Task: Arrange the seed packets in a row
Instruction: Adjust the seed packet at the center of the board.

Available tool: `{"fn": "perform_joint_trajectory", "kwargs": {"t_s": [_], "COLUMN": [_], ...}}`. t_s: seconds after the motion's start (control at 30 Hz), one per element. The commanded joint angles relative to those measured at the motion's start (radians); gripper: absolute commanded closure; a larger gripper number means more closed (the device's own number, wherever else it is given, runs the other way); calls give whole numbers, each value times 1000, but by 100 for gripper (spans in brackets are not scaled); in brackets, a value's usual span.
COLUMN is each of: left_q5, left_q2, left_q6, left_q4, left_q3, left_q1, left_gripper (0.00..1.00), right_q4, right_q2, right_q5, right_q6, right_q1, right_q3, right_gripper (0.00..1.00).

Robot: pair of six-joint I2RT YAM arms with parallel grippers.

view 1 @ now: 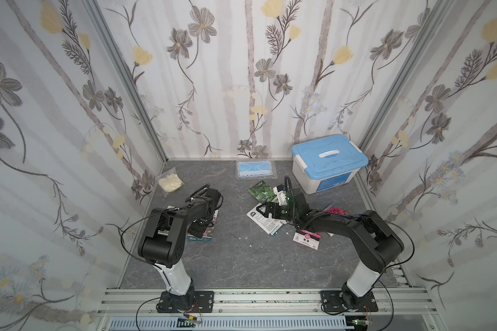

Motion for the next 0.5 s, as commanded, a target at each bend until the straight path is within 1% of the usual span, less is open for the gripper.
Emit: {"fn": "perform_joint_trajectory", "kwargs": {"t_s": [0.0, 0.47], "left_q5": [6, 20], "left_q2": [-1, -20], "left_q6": [8, 46], "left_q4": [-13, 19], "left_q3": [-10, -25], "left_q1": [10, 34], "left_gripper": [5, 5], "right_q4": [51, 53], "right_q2": [5, 10], "right_q5": [-9, -15], "right_q6": [3, -1], "right_q1": [0, 1], "right_q3": [5, 7], "right_gripper": [1, 1]}}
